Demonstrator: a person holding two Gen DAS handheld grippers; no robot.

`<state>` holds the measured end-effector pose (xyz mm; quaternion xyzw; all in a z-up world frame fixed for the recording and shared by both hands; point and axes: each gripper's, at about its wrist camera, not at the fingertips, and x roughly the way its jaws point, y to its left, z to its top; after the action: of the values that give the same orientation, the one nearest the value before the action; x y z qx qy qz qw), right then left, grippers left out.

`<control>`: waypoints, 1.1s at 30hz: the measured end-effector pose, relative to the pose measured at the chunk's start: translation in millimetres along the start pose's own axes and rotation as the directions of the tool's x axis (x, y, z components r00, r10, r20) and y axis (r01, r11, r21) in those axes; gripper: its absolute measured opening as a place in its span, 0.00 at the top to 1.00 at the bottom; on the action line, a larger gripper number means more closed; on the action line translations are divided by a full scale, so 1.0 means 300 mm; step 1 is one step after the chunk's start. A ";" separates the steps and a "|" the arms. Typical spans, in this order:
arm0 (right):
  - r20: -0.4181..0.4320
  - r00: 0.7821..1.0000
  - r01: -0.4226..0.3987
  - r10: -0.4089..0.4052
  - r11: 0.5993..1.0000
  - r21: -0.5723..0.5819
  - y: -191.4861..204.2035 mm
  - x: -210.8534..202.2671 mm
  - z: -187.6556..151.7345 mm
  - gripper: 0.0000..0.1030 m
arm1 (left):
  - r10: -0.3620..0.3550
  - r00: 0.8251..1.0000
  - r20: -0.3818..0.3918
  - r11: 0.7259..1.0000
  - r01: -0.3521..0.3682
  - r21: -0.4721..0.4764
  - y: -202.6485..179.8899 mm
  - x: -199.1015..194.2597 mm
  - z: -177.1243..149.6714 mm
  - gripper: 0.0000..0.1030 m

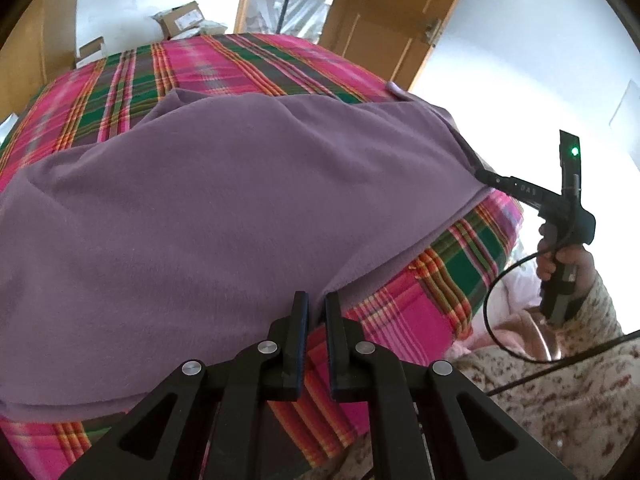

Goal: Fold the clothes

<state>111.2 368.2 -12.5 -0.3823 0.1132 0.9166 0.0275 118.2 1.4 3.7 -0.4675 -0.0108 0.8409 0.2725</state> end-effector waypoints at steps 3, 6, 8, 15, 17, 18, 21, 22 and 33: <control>0.018 1.000 -0.003 0.004 1.000 -0.022 0.000 -0.030 0.029 0.90 | -0.025 1.000 0.006 1.000 0.025 0.004 0.004 -0.027 0.017 0.91; 0.084 0.996 -0.005 0.007 1.000 -0.030 0.002 -0.053 0.097 0.90 | -0.093 0.994 0.056 0.995 0.095 -0.023 0.018 -0.054 0.044 0.90; 0.100 0.995 -0.013 0.016 0.999 -0.030 0.006 -0.036 0.145 0.90 | -0.114 0.991 0.076 0.992 0.118 -0.044 0.025 -0.050 0.064 0.87; 0.045 0.999 0.019 -0.016 0.998 -0.059 0.060 0.119 0.279 0.72 | -0.149 0.988 0.030 0.986 0.151 -0.064 0.001 0.085 0.121 0.87; 0.018 1.000 0.018 -0.016 0.996 -0.083 0.078 0.163 0.307 0.68 | -0.147 0.989 0.007 0.986 0.147 -0.076 -0.001 0.114 0.128 0.87; 0.005 1.000 0.021 -0.021 0.995 -0.095 0.089 0.186 0.323 0.68 | -0.149 0.989 0.004 0.986 0.149 -0.078 -0.002 0.121 0.130 0.87; -0.017 0.999 0.041 -0.044 0.992 -0.123 0.127 0.241 0.372 0.62 | -0.162 0.987 0.008 0.984 0.162 -0.078 -0.007 0.129 0.136 0.79; -0.024 0.999 0.043 -0.047 0.990 -0.131 0.137 0.258 0.386 0.59 | -0.162 0.987 0.007 0.984 0.162 -0.077 -0.010 0.132 0.139 0.78; -0.142 0.974 0.146 -0.175 0.970 -0.193 0.191 0.439 0.460 0.55 | -0.162 0.987 0.014 0.982 0.163 -0.092 -0.016 0.142 0.143 0.78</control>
<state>-85.6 339.3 -1.0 -0.4626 -0.0005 0.8847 0.0579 68.8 35.5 -4.1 -0.4745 -0.0890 0.8160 0.3179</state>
